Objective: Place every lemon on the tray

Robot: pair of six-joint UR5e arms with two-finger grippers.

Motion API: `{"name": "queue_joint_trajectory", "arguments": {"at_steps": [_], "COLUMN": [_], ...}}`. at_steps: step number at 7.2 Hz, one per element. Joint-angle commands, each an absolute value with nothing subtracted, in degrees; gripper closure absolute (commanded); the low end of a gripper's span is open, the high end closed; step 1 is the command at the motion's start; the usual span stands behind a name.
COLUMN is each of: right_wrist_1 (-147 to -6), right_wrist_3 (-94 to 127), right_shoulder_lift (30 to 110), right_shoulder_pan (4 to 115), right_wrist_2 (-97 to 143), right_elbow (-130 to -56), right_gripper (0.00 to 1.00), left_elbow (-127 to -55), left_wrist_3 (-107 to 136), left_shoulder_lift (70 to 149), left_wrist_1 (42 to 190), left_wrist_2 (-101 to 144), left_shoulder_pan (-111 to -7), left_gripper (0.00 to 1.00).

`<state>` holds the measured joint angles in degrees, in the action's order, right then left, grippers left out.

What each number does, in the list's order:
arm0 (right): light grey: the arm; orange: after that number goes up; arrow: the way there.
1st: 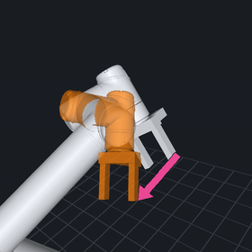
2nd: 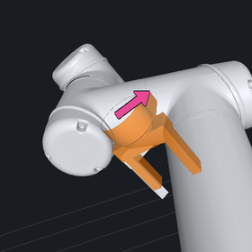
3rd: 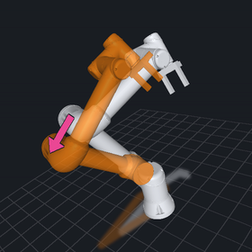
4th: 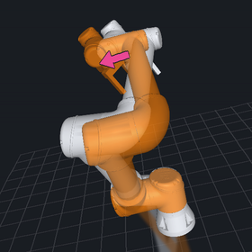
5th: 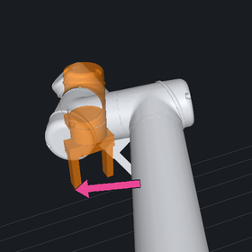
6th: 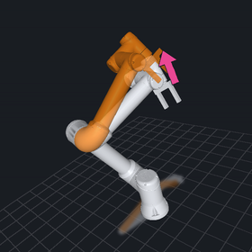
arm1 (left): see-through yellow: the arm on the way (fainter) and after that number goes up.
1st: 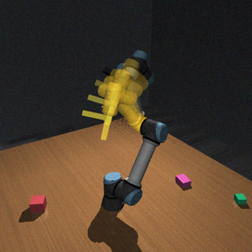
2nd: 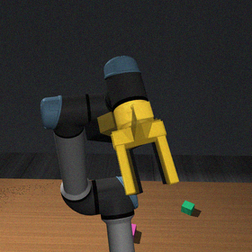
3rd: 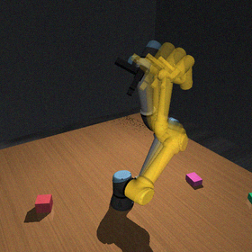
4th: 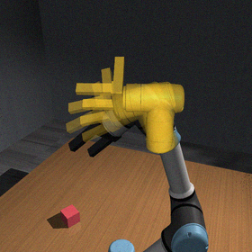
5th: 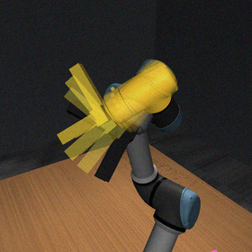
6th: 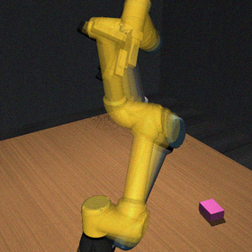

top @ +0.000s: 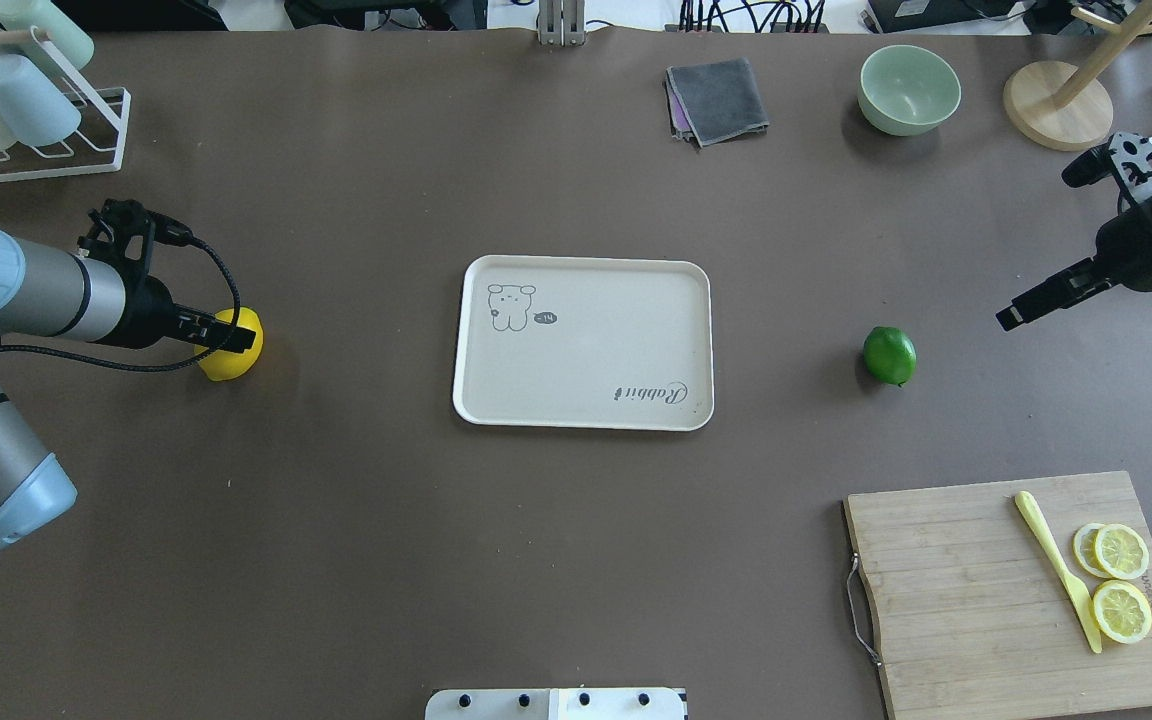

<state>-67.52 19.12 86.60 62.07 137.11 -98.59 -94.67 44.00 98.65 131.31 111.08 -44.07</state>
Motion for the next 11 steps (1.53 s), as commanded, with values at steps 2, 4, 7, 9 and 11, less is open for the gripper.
{"name": "queue_joint_trajectory", "arguments": {"at_steps": [2,4,7,9,11], "right_wrist_1": [-67.59,-67.68,-67.68,-67.50,-67.59], "right_wrist_3": [19.16,19.77,23.00,24.35,25.74], "right_shoulder_lift": [86.57,86.49,85.09,83.59,81.48], "right_shoulder_pan": [61.35,61.09,59.95,56.18,52.49], "right_wrist_2": [137.11,137.63,137.73,134.41,130.18], "right_elbow": [-98.44,-98.35,-98.52,-98.44,-97.91], "right_gripper": [0.00,0.00,0.01,0.01,0.01], "left_elbow": [-92.21,-91.49,-94.99,-96.67,-96.94], "left_wrist_3": [43.95,43.86,44.11,44.56,44.56], "left_shoulder_lift": [100.27,100.55,100.81,103.60,106.95], "left_wrist_1": [131.92,133.77,131.94,128.87,125.52], "left_wrist_2": [111.09,111.35,121.42,121.73,121.82], "left_shoulder_pan": [-42.81,-42.71,-47.61,-48.16,-48.69], "left_gripper": [0.02,0.76,1.00,1.00,1.00]}}
